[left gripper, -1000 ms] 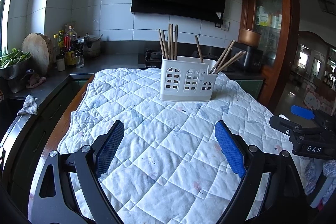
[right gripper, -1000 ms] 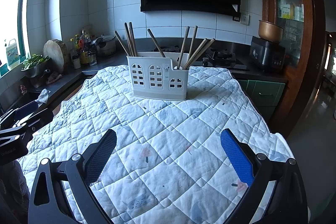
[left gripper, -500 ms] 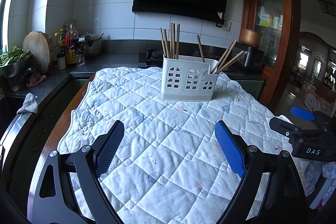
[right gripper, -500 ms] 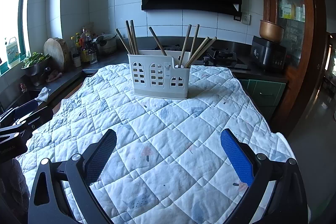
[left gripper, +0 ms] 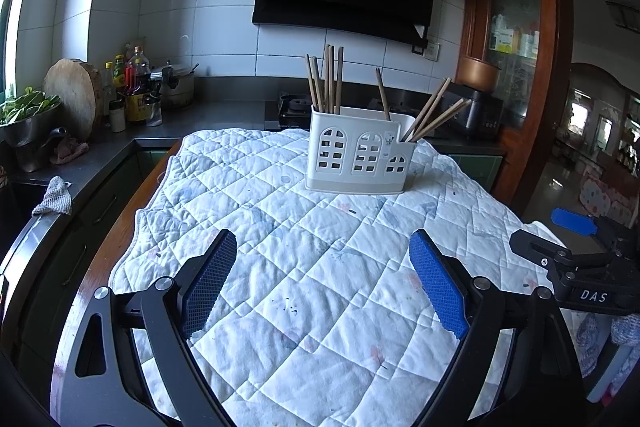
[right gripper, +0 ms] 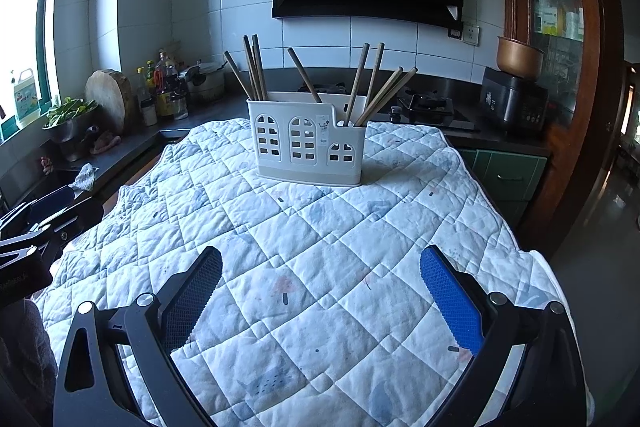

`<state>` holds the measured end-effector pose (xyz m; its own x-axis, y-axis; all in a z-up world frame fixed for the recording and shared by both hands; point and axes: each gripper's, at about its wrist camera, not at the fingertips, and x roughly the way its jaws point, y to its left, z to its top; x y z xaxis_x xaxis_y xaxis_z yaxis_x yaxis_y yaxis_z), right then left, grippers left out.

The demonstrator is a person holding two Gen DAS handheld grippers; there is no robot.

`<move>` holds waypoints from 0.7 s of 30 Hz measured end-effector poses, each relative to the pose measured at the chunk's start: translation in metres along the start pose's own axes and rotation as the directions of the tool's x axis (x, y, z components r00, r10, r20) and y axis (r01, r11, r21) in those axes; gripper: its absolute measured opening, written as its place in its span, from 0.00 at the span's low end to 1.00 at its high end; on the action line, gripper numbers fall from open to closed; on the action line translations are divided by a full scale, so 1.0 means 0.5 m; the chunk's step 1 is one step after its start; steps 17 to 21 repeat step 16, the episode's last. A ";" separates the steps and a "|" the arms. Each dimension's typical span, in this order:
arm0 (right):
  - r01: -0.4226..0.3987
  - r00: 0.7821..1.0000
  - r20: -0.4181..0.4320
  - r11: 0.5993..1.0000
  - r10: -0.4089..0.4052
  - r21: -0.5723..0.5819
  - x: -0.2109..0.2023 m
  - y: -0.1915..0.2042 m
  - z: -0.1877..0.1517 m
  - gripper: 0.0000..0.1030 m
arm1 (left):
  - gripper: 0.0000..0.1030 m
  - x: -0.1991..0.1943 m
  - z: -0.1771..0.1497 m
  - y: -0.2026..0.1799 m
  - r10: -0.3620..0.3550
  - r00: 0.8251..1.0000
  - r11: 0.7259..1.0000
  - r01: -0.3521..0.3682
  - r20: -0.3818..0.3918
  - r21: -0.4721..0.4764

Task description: Organize utensils

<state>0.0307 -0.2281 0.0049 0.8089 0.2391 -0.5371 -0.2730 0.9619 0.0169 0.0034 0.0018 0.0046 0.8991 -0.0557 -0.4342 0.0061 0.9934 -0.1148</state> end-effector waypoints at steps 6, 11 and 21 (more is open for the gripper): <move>0.001 1.000 0.003 1.000 -0.001 0.001 -0.003 -0.004 -0.002 0.93 | 0.85 -0.002 0.000 -0.001 0.011 1.000 1.000 -0.011 0.013 0.002; -0.001 1.000 0.004 1.000 0.001 -0.001 -0.003 -0.004 -0.002 0.93 | 0.85 0.001 -0.001 -0.001 0.010 1.000 1.000 -0.010 0.003 -0.004; 0.001 1.000 0.004 1.000 -0.001 0.002 -0.003 -0.003 -0.001 0.93 | 0.85 0.004 -0.002 -0.004 0.016 1.000 1.000 -0.016 -0.001 0.001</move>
